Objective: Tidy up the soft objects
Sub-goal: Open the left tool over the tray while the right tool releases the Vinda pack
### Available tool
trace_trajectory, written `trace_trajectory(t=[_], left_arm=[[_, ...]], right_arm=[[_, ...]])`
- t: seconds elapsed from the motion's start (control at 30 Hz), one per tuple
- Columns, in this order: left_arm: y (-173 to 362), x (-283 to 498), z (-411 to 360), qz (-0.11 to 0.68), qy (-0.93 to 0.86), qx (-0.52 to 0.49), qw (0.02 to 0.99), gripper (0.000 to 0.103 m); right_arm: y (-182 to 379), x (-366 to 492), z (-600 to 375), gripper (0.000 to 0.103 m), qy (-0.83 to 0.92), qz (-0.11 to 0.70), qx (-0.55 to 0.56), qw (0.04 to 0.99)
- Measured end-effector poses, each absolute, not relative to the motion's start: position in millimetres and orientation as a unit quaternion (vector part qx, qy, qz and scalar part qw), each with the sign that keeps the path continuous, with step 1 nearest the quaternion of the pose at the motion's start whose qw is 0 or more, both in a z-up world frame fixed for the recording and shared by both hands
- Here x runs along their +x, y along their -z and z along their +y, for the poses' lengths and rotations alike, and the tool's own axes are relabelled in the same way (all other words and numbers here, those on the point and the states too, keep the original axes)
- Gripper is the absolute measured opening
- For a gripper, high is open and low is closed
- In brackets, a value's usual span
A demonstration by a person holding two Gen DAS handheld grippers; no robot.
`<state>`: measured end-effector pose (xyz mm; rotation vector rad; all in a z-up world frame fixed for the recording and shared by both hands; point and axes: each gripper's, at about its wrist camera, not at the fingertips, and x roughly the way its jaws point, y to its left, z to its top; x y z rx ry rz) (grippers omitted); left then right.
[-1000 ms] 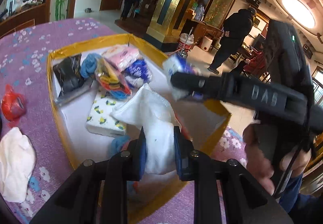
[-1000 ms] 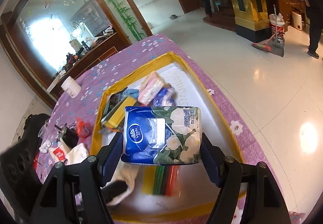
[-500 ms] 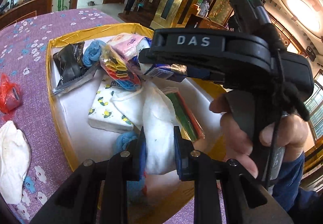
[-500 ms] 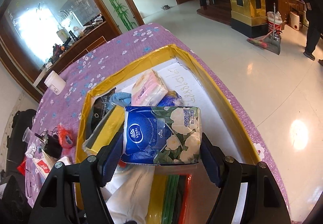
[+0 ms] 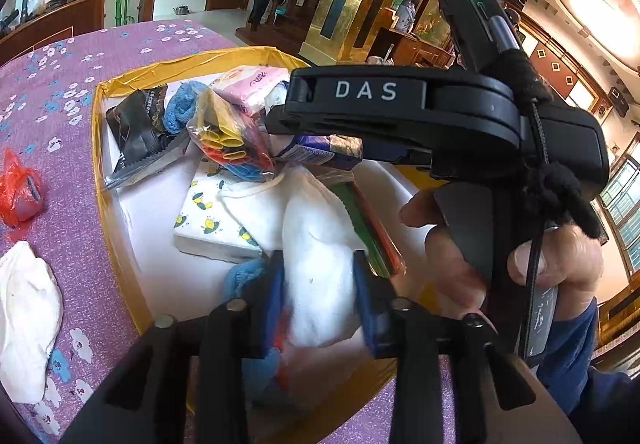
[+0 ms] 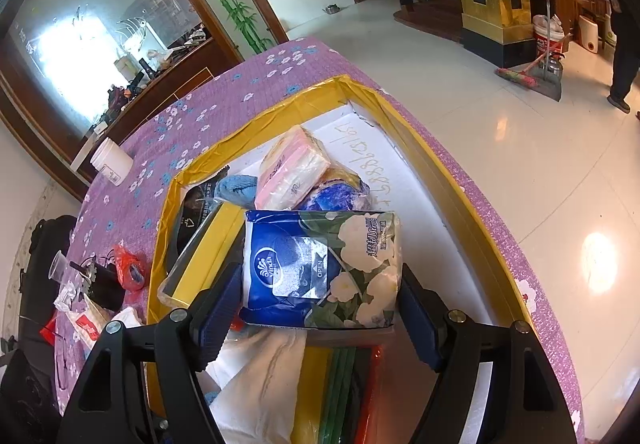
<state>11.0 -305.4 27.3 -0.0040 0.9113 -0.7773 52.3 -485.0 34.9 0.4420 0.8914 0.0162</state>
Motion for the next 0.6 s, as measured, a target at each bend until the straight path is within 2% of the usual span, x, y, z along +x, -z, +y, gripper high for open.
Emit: trace_trajectory(t=[0.13, 0.23, 0.6], left_arm=[[-31.8, 7.9, -302.2, 0.418, 0.365, -0.004, 0.832, 0.047], [-34.9, 7.0, -299.9, 0.410, 0.363, -0.005, 0.837, 0.059], [-48.2, -2.0, -293.8, 0.375, 0.355, -0.002, 0.856, 0.072]], right_arm=[[-38.1, 45.1, -487.6, 0.083, -0.006, 0.409, 0.216, 0.887], [-42.5, 39.7, -489.0, 0.087, -0.007, 0.393, 0.219, 0.893], [-62.6, 16.1, -490.7, 0.087, -0.015, 0.320, 0.219, 0.922]])
